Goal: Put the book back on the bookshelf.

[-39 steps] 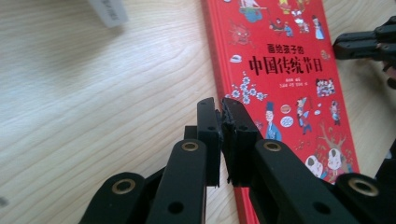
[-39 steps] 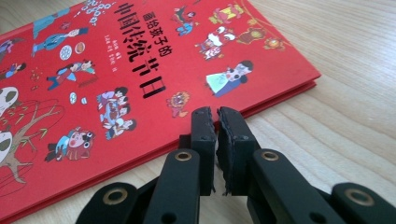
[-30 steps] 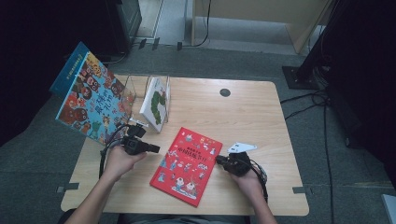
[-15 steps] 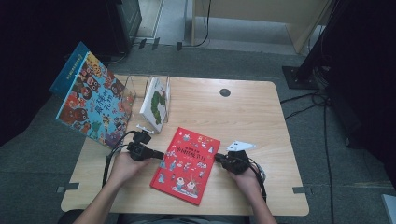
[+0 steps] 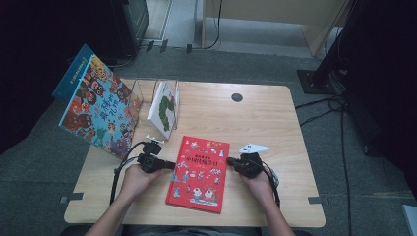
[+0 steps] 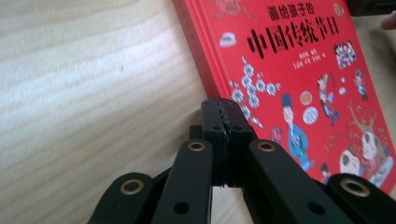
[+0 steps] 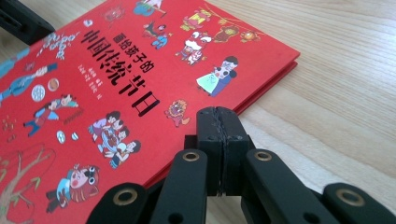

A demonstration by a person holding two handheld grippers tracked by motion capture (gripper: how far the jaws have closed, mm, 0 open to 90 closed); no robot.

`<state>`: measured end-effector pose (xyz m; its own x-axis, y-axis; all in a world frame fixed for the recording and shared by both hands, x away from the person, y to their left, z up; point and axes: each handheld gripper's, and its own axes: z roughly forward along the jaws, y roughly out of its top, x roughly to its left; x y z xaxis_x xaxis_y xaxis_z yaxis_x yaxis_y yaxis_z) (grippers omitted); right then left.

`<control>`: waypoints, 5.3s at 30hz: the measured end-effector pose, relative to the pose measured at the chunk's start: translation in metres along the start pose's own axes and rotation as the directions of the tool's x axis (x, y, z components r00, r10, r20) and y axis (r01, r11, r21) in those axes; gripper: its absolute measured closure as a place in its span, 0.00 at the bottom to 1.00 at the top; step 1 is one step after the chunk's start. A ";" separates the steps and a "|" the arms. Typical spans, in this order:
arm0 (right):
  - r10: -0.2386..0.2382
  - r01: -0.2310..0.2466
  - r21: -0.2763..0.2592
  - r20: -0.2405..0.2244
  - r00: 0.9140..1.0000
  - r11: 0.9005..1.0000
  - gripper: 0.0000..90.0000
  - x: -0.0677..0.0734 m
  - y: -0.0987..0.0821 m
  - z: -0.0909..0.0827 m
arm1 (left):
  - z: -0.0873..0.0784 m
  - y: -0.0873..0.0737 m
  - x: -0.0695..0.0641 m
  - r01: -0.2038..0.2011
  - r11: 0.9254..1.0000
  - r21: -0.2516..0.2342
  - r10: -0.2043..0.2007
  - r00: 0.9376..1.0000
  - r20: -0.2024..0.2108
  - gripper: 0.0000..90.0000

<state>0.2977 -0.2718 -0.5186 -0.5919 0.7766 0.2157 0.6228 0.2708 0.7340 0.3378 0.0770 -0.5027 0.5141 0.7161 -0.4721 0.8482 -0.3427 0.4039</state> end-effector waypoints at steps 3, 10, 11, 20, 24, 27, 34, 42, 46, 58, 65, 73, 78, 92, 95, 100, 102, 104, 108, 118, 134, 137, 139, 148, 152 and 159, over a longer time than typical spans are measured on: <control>0.001 -0.001 -0.003 0.022 1.000 1.000 1.00 -0.003 0.000 -0.001 | 0.004 0.003 -0.003 0.007 1.000 -0.005 -0.007 1.000 0.008 1.00; 0.020 -0.019 -0.002 0.050 0.999 1.000 1.00 -0.013 0.003 -0.003 | 0.011 0.005 -0.010 -0.005 1.000 -0.020 0.005 1.000 0.008 1.00; 0.013 -0.012 -0.002 0.056 0.998 1.000 1.00 -0.013 0.003 -0.003 | 0.011 0.005 -0.011 -0.009 1.000 -0.025 0.009 1.000 0.005 1.00; 0.012 -0.011 -0.012 0.079 0.997 1.000 0.97 -0.017 0.004 -0.003 | 0.013 0.006 -0.015 -0.024 0.998 -0.052 0.023 1.000 -0.017 0.99; 0.011 -0.010 -0.016 0.088 0.996 1.000 0.91 -0.018 0.003 -0.003 | 0.011 0.005 -0.014 -0.039 0.997 -0.072 0.037 0.999 -0.026 0.87; 0.014 -0.013 -0.011 0.086 0.996 1.000 0.89 -0.019 0.004 -0.004 | 0.009 0.004 -0.013 -0.038 0.996 -0.078 0.037 0.999 -0.019 0.81; 0.016 -0.014 -0.023 0.084 0.996 1.000 0.84 -0.016 0.005 -0.008 | 0.009 0.000 -0.014 -0.073 0.992 -0.107 0.071 0.997 -0.028 0.78; 0.013 -0.011 -0.023 0.083 0.996 1.000 0.80 -0.012 0.005 -0.010 | 0.010 -0.004 -0.016 -0.097 0.987 -0.129 0.099 0.995 0.015 0.63; 0.017 -0.015 -0.027 0.078 0.997 1.000 0.79 -0.010 0.005 -0.012 | 0.012 -0.006 -0.022 -0.132 0.983 -0.130 0.130 0.991 -0.028 0.60; 0.073 -0.073 0.000 0.062 0.995 0.997 0.71 -0.004 0.003 -0.014 | 0.008 -0.003 -0.021 -0.095 0.993 -0.063 0.095 0.995 0.002 0.63; 0.135 -0.137 0.043 0.045 0.990 0.990 0.70 0.006 0.000 -0.017 | 0.001 -0.008 -0.023 -0.094 0.994 -0.058 0.093 0.996 -0.017 0.85; 0.231 -0.233 0.105 0.027 0.973 0.967 0.68 0.006 0.002 -0.014 | 0.007 -0.012 -0.026 -0.085 0.996 -0.023 0.085 0.996 -0.027 0.96; 0.303 -0.301 0.140 0.009 0.953 0.943 0.69 -0.001 0.005 -0.014 | 0.011 -0.013 -0.029 -0.078 0.996 -0.033 0.077 0.997 -0.019 0.98; 0.410 -0.407 0.237 0.037 0.911 0.882 0.71 -0.019 0.027 -0.009 | 0.018 -0.017 -0.037 -0.055 0.996 -0.066 0.054 0.998 -0.012 1.00; 0.421 -0.415 0.237 0.028 0.907 0.878 0.76 -0.022 0.028 -0.011 | 0.018 -0.017 -0.037 -0.036 0.997 -0.068 0.036 0.999 -0.006 1.00; 0.404 -0.397 0.228 0.017 0.914 0.889 0.77 -0.020 0.035 -0.019 | 0.018 -0.017 -0.037 -0.024 0.997 -0.070 0.023 1.000 -0.005 1.00; 0.385 -0.379 0.230 0.018 0.923 0.896 0.76 -0.018 0.039 -0.021 | 0.018 -0.018 -0.037 -0.025 0.997 -0.071 0.025 1.000 -0.008 1.00; 0.375 -0.369 0.234 0.017 0.927 0.900 0.76 -0.017 0.043 -0.024 | 0.018 -0.018 -0.037 -0.025 0.997 -0.071 0.024 1.000 -0.007 1.00; 0.358 -0.352 0.236 0.019 0.934 0.906 0.75 -0.013 0.055 -0.030 | 0.019 -0.017 -0.037 -0.019 0.997 -0.072 0.019 1.000 0.001 0.99; 0.307 -0.301 0.238 0.011 0.952 0.923 0.75 0.000 0.088 -0.044 | 0.021 -0.017 -0.038 -0.017 0.997 -0.077 0.018 1.000 0.010 1.00; 0.207 -0.167 0.295 -0.111 0.972 0.941 0.80 0.050 0.129 -0.040 | 0.024 -0.017 -0.038 -0.001 0.996 -0.087 0.004 0.999 0.042 0.98; 0.168 -0.129 0.322 -0.097 0.981 0.938 0.82 0.057 0.137 -0.032 | 0.024 -0.017 -0.038 0.001 0.996 -0.091 0.003 0.999 0.045 0.97; 0.147 -0.106 0.339 -0.096 0.984 0.935 0.84 0.061 0.143 -0.028 | 0.024 -0.016 -0.037 0.003 0.996 -0.092 0.002 0.999 0.050 0.96; 0.074 -0.038 0.422 -0.070 0.995 0.906 0.88 0.069 0.161 -0.022 | 0.019 -0.013 -0.035 0.008 0.996 -0.094 0.000 0.996 0.085 0.72; 0.056 -0.022 0.448 -0.064 0.996 0.894 0.92 0.070 0.167 -0.024 | 0.014 -0.012 -0.032 0.010 0.993 -0.119 0.001 0.996 0.092 0.65; 0.052 -0.019 0.473 -0.057 0.997 0.881 0.98 0.069 0.172 -0.030 | 0.010 -0.011 -0.029 -0.005 0.990 -0.141 0.018 0.996 0.086 0.55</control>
<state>0.3483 -0.1883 -0.3584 -0.5868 0.7559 0.2903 0.8019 0.4928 0.3379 0.3146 0.0535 -0.5013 0.5380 0.6553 -0.5303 0.8190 -0.2572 0.5130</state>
